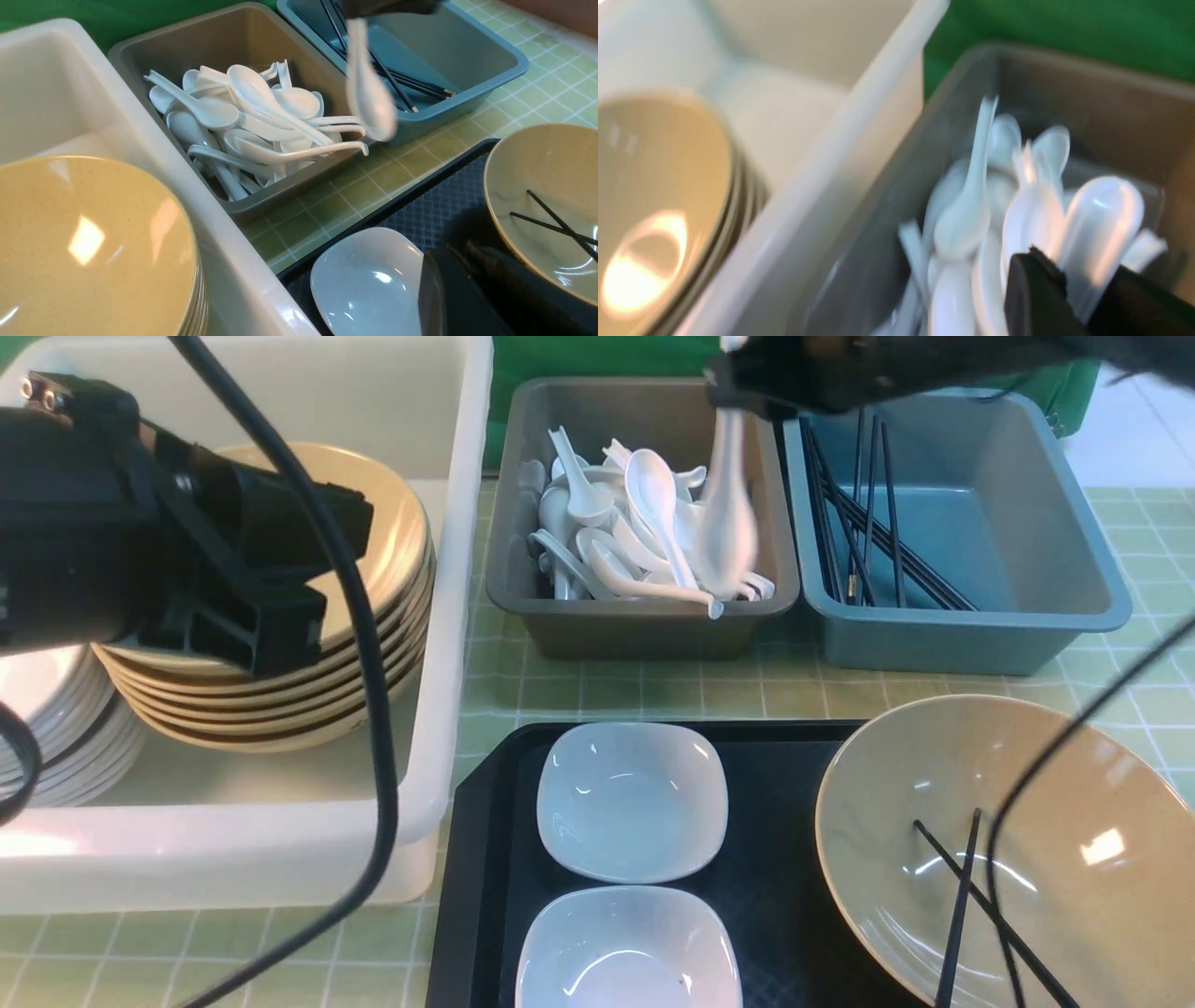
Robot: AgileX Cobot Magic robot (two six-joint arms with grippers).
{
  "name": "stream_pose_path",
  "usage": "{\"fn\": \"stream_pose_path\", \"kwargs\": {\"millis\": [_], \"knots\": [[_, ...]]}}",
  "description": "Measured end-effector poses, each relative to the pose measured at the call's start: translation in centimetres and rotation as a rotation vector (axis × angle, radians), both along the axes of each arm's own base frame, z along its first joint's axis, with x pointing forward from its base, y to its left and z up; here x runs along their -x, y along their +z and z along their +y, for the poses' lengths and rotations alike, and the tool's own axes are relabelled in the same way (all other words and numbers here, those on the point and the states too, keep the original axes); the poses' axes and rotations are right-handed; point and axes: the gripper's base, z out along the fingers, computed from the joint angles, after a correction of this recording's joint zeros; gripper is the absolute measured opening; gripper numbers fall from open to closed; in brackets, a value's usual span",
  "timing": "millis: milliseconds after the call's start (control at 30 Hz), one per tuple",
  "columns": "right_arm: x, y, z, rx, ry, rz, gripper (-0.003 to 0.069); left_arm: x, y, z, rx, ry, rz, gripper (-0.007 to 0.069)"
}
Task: On green table put chopsticks spoon bowls plates into blue grey white boxes.
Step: 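Place the white spoon into the bin of spoons with the right gripper, then move the grippers toward the tableware on the black tray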
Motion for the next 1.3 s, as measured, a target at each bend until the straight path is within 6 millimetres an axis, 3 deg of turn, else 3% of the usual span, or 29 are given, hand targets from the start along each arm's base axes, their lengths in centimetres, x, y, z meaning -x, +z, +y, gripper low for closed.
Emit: {"fn": "stream_pose_path", "kwargs": {"millis": [33, 133, 267, 333, 467, 600, 733, 767, 833, 867, 900, 967, 1000, 1033, 1067, 1100, 1167, 1300], "knots": [[-0.2, 0.0, 0.0, -0.007, -0.006, -0.005, 0.0131, 0.0, 0.0, 0.0, 0.001, 0.0, 0.0, -0.0001], [-2.9, -2.8, 0.5, -0.045, -0.083, -0.029, 0.0131, 0.1, -0.1, -0.2, 0.023, -0.007, 0.02, -0.0001], [-4.0, -5.4, 0.7, -0.038, -0.103, 0.0, 0.014, 0.2, -0.4, -0.3, 0.041, -0.013, 0.051, -0.0001], [-4.3, -6.4, 0.9, -0.03, -0.098, 0.028, 0.018, 0.2, -0.7, -0.4, 0.058, -0.018, 0.072, -0.0001], [-4.1, -6.3, 0.9, -0.025, -0.086, 0.035, 0.0316, 0.3, -0.6, -0.6, 0.081, -0.022, 0.085, -0.0001], [-3.0, -4.5, 0.5, 0.024, -0.011, 0.038, 0.0451, 0.3, -0.6, -0.6, 0.087, -0.024, 0.09, -0.0001], [0.6, 0.1, -2.6, 0.093, 0.143, 0.138, 0.0573, 0.6, -0.9, -0.6, 0.067, -0.034, 0.124, -0.0001], [0.7, 0.4, -2.8, 0.092, 0.139, 0.131, 0.0575, 0.6, -0.9, -0.6, 0.067, -0.034, 0.124, -0.0001], [3.4, 2.5, -5.4, 0.118, 0.207, 0.254, 0.0586, 0.6, -1.0, -0.6, 0.064, -0.035, 0.129, -0.0001], [3.6, 2.6, -5.4, 0.122, 0.215, 0.263, 0.0586, 0.6, -1.0, -0.6, 0.064, -0.035, 0.129, -0.0001], [5.4, 3.1, -6.6, 0.141, 0.252, 0.355, 0.0587, 0.6, -1.0, -0.6, 0.064, -0.036, 0.129, -0.0001], [6.4, 3.1, -6.9, 0.153, 0.278, 0.404, 0.0587, 0.6, -1.0, -0.6, 0.064, -0.036, 0.129, -0.0001], [8.4, 2.8, -6.9, 0.17, 0.325, 0.479, 0.0587, 0.6, -1.0, -0.6, 0.063, -0.036, 0.13, -0.0001], [8.7, 2.5, -6.8, 0.171, 0.333, 0.497, 0.0587, 0.6, -1.0, -0.6, 0.063, -0.036, 0.131, -0.0001], [10.5, 2.2, -6.5, 0.18, 0.363, 0.555, 0.0587, 0.6, -1.0, -0.6, 0.061, -0.037, 0.134, -0.0001], [10.7, 2.1, -6.5, 0.18, 0.363, 0.562, 0.0587, 0.6, -1.0, -0.6, 0.061, -0.037, 0.135, -0.0001], [13.4, 1.1, -6.0, 0.199, 0.369, 0.626, 0.0587, 0.7, -1.1, -0.6, 0.055, -0.04, 0.144, -0.0001], [17.8, -0.1, -6.6, 0.247, 0.268, 0.715, 0.0587, 0.8, -1.3, -0.6, 0.041, -0.047, 0.165, -0.0001]]}}
